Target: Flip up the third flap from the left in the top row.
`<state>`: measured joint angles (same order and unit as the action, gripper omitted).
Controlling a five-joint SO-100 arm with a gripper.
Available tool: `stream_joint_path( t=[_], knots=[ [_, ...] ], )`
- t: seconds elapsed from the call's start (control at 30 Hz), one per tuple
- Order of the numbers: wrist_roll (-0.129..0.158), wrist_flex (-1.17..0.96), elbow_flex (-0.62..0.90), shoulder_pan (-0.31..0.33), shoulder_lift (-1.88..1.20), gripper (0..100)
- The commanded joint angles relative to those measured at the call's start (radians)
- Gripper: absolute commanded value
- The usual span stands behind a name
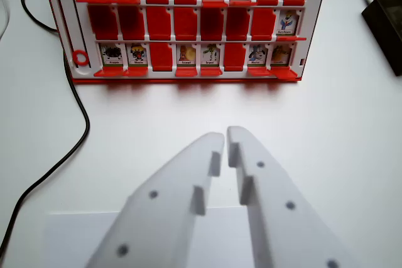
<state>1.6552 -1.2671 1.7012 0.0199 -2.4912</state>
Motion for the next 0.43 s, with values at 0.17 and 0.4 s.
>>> stream_joint_path(
  t=[0.17,0.4],
  knots=[
    [0.006,-0.044,-0.112,-0.005,-0.044,0],
    [0.003,-0.067,-0.054,-0.018,-0.106,0]
  ],
)
